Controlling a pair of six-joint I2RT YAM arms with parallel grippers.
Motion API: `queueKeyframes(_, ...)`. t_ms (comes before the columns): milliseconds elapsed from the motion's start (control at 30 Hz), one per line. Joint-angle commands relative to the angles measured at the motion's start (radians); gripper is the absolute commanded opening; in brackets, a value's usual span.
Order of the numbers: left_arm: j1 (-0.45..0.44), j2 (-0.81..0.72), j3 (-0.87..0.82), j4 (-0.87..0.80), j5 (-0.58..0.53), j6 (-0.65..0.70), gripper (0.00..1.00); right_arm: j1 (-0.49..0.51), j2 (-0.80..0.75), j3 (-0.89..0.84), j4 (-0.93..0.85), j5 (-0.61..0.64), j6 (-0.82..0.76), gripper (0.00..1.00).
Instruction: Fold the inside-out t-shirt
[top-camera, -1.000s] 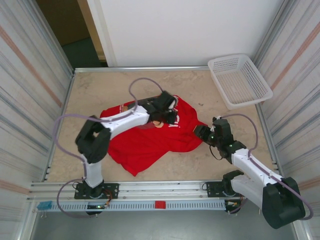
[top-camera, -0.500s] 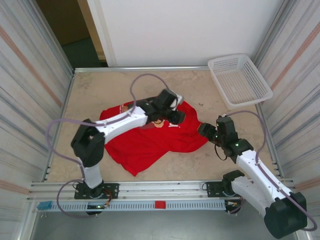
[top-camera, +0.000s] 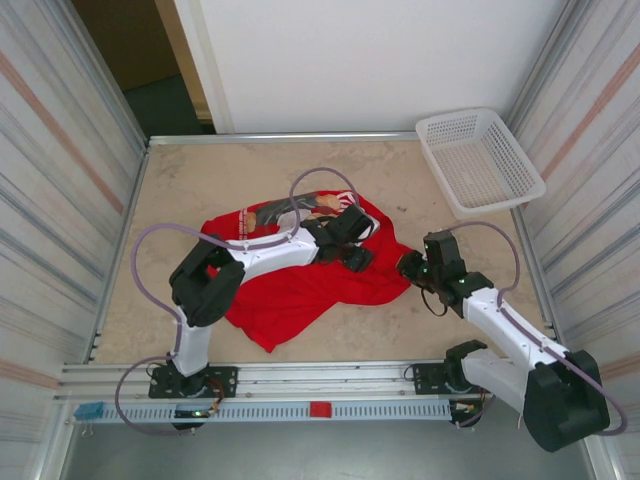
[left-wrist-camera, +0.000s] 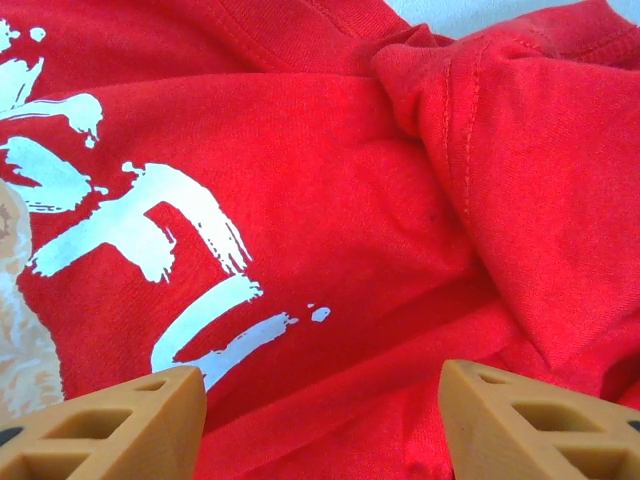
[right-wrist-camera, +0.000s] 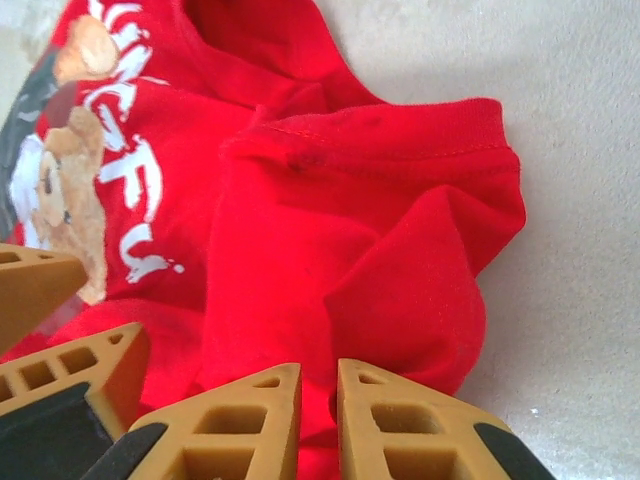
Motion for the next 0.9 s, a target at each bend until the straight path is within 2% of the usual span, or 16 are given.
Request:
queueKeyframes(0,-0.013,0.026,-0.023,0.039,-0.003,0.046,0.65,-0.001,0.017,-0.021,0.030,0.009,0.020,0.15)
queueKeyframes(300,-0.032,0.085,-0.035,0.078,0.047,0.075,0.68,-0.017,0.001,-0.060,-0.004,0.045,0.035,0.16)
queueKeyframes(400,-0.033,0.111,-0.026,0.077,0.046,0.076,0.66,-0.016,0.001,-0.063,-0.003,0.048,0.035,0.16)
queueKeyframes(433,-0.033,0.118,-0.021,0.075,0.051,0.079,0.62,-0.016,0.001,-0.064,-0.003,0.050,0.036,0.16)
queueKeyframes(467,-0.033,0.121,-0.020,0.078,0.060,0.081,0.54,-0.016,0.001,-0.064,-0.004,0.052,0.038,0.16)
queueKeyframes(500,-0.031,0.121,-0.019,0.082,0.067,0.084,0.39,-0.017,0.001,-0.064,-0.004,0.057,0.041,0.17)
queueKeyframes(533,-0.029,0.120,-0.014,0.078,0.070,0.085,0.19,-0.017,0.000,-0.067,-0.004,0.061,0.045,0.17)
queueKeyframes(567,-0.026,0.113,-0.010,0.071,0.077,0.085,0.06,-0.017,0.003,-0.067,-0.002,0.064,0.049,0.17)
queueKeyframes(600,-0.020,0.101,-0.001,0.062,0.086,0.085,0.00,-0.017,0.008,-0.067,0.001,0.065,0.052,0.18)
queueKeyframes(700,0.003,0.023,0.015,0.038,0.127,0.076,0.00,-0.017,0.022,-0.065,0.013,0.066,0.057,0.20)
queueKeyframes(867,0.060,-0.132,0.042,-0.001,0.282,0.030,0.00,-0.017,0.054,-0.048,0.024,0.065,0.053,0.25)
